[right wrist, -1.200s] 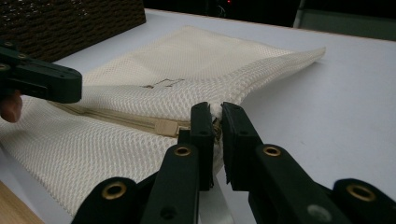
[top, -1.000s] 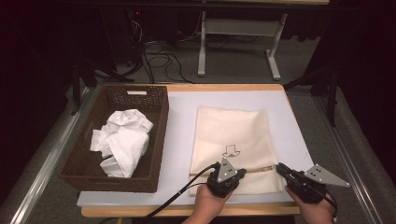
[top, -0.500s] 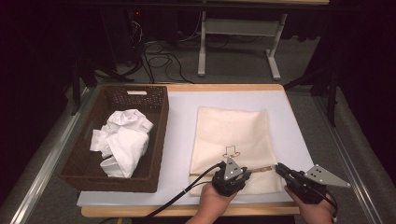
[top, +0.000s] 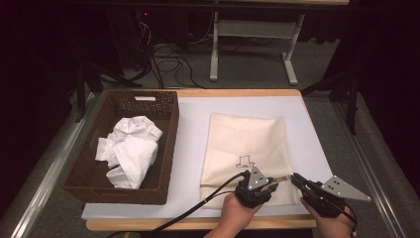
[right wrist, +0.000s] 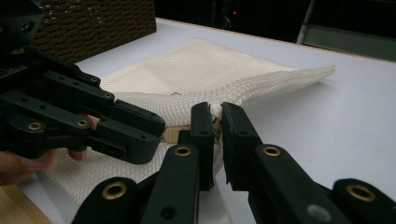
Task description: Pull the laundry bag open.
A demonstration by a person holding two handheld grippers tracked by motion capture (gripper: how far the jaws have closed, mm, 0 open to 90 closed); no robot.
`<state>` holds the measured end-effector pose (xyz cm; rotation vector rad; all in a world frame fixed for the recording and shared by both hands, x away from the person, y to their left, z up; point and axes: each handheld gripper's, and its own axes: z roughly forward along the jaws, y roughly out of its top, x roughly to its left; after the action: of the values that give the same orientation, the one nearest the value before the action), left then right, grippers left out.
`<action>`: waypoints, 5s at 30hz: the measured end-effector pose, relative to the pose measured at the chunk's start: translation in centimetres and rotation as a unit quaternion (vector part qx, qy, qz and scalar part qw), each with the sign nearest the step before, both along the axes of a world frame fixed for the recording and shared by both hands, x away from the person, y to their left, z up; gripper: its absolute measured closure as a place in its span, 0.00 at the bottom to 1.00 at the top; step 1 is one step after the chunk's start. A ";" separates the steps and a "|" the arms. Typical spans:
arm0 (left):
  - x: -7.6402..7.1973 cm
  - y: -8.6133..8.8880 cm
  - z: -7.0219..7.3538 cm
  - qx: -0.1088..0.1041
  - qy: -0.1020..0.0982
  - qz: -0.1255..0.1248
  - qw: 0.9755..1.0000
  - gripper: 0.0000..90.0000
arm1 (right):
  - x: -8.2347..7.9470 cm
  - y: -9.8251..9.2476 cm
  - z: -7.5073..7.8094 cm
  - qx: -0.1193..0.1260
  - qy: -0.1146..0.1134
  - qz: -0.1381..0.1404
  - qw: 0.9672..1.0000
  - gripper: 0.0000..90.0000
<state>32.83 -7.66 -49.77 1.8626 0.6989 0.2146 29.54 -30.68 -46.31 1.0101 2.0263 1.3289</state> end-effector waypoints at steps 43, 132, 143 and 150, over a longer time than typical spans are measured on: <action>-0.5 -0.6 1.1 0.001 -0.025 -0.008 1.000 0.96 | -0.2 0.1 -0.2 -0.010 -0.001 -0.005 1.000 0.95; -0.8 10.4 -1.0 0.013 0.037 0.070 0.997 0.97 | -0.5 -0.7 -0.5 -0.007 0.001 -0.019 1.000 0.97; -0.8 13.8 -1.7 0.027 0.055 0.124 0.990 0.97 | -0.4 -1.5 -0.5 0.000 0.004 -0.033 0.999 0.97; -1.5 16.3 -1.4 0.047 0.061 0.147 0.986 0.97 | -0.3 -1.7 -0.5 0.000 0.006 -0.035 0.999 0.97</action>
<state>31.34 8.68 -51.20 1.8684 1.0652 0.3308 29.28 -32.37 -46.84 1.0812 1.9816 1.2901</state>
